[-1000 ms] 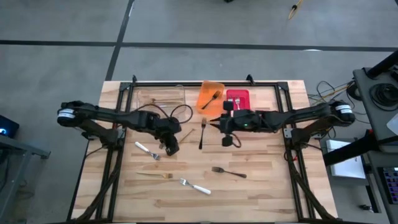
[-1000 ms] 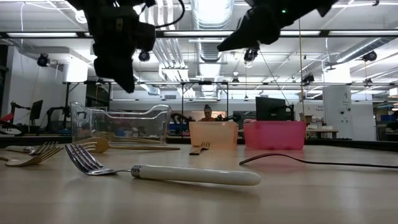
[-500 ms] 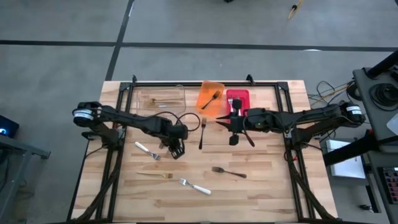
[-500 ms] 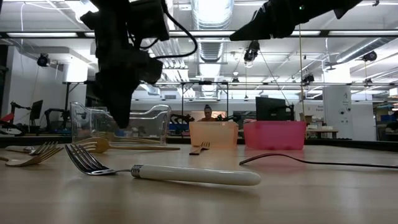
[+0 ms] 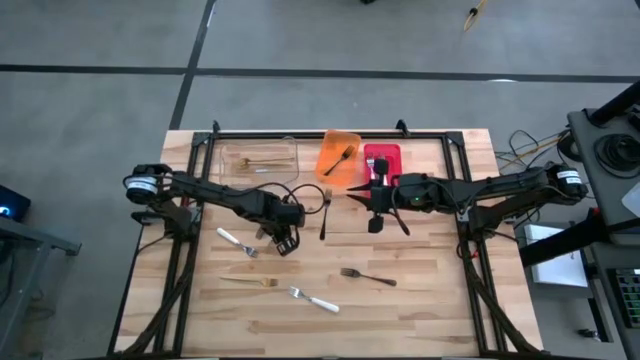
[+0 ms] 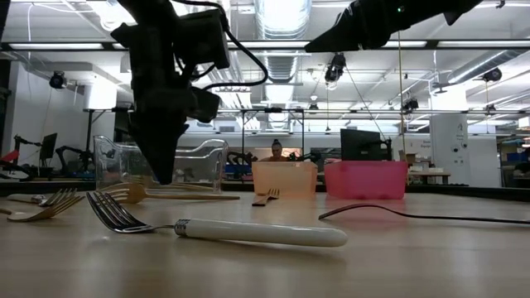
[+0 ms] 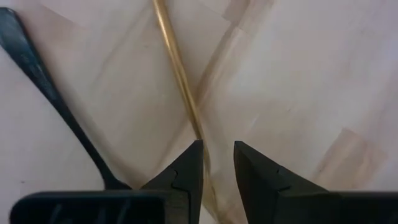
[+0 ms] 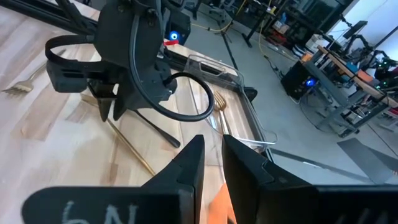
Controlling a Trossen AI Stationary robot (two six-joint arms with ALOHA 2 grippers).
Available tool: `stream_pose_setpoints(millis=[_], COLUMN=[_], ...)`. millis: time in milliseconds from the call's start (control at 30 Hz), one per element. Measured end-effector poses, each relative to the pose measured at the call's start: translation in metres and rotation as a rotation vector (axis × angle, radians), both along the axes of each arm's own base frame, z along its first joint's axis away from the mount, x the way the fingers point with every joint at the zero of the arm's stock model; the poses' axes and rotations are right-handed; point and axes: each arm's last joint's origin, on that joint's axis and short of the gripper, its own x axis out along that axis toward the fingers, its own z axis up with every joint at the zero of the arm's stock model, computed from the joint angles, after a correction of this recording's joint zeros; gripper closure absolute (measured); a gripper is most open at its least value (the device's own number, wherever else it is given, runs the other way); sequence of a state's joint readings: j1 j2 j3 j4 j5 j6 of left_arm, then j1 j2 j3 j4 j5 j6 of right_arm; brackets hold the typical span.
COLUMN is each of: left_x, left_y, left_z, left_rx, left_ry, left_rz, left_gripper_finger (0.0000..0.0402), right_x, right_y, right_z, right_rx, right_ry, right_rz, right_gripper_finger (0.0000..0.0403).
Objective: Sort silverware by color (type)
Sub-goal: Put the gold fork into the transparent bin
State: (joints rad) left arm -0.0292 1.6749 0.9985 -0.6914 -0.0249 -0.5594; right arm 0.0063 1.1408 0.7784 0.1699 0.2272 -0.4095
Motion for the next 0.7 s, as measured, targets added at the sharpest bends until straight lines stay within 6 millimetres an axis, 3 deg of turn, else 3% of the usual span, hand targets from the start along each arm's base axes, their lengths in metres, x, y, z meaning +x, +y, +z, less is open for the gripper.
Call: stream_pose_setpoints(millis=[333,700], left_x=[0.001,0.004], left_y=[0.0,0.0], left_z=[-0.001,-0.013], left_rx=[0.018,0.021], left_ry=[-0.006,0.032], left_rz=[0.003,-0.001], left_gripper_finger=[0.03,0.0297], right_x=[0.0,0.0], right_y=[0.0,0.0], right_z=[0.0,0.0], right_rx=[0.0,0.0], right_ry=[0.0,0.001], right_rz=[0.0,0.0], right_gripper_finger=[0.0355,0.0355])
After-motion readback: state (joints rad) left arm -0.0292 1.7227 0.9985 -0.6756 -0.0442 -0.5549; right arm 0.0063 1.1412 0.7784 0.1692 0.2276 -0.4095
